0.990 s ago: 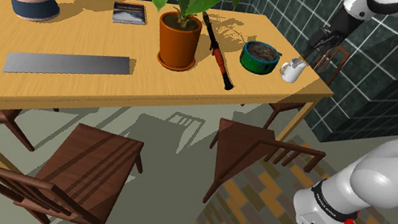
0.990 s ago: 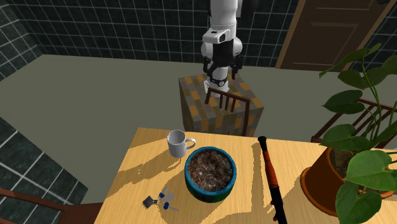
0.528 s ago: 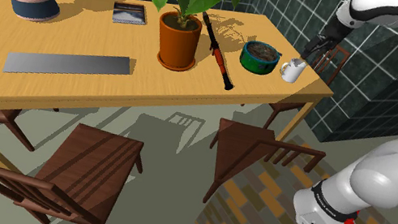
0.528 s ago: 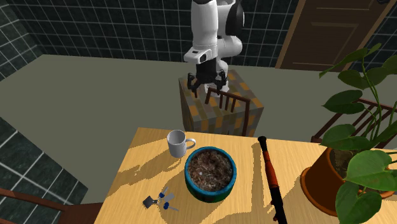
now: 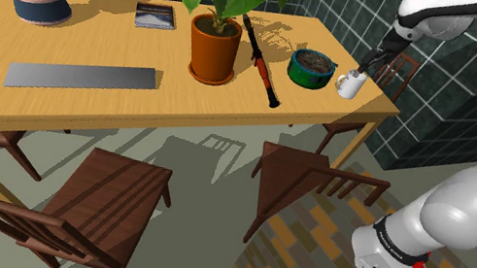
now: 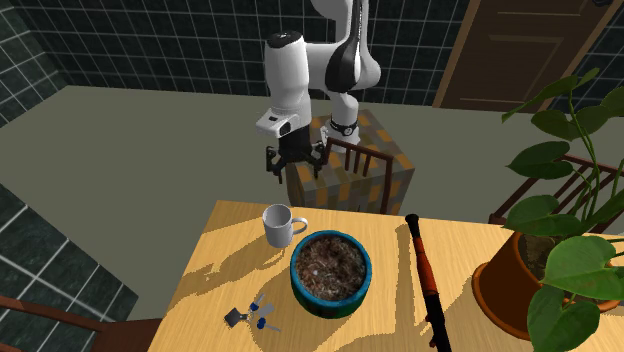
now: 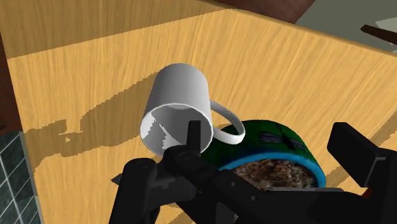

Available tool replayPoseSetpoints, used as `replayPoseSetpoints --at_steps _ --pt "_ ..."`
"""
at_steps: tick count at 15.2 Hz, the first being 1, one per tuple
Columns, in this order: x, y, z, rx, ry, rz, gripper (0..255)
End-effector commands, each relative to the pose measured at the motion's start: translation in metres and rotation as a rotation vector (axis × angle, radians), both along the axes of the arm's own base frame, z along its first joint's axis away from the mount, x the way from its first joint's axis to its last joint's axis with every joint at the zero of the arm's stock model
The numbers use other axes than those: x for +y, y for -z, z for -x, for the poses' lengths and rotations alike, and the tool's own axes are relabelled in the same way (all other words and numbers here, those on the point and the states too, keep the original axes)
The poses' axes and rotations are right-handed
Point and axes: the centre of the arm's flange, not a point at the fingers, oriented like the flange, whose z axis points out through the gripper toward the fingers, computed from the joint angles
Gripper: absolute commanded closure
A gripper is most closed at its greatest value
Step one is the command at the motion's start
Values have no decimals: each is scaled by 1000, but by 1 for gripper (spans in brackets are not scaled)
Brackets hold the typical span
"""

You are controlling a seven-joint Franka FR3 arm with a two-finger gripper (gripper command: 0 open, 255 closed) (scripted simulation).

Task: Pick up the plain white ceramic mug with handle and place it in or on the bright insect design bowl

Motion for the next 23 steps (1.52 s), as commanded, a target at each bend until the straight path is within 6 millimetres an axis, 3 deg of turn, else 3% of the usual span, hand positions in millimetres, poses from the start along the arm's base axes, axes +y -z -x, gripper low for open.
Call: replayPoseSetpoints --at_steps 1,9,17,23 --pt "-24 11 -7 0 -3 3 0" --pt "-109 62 -41 2 -8 7 0" --pt "-109 102 -48 2 -8 7 0" --pt "-109 102 -48 2 -8 7 0"
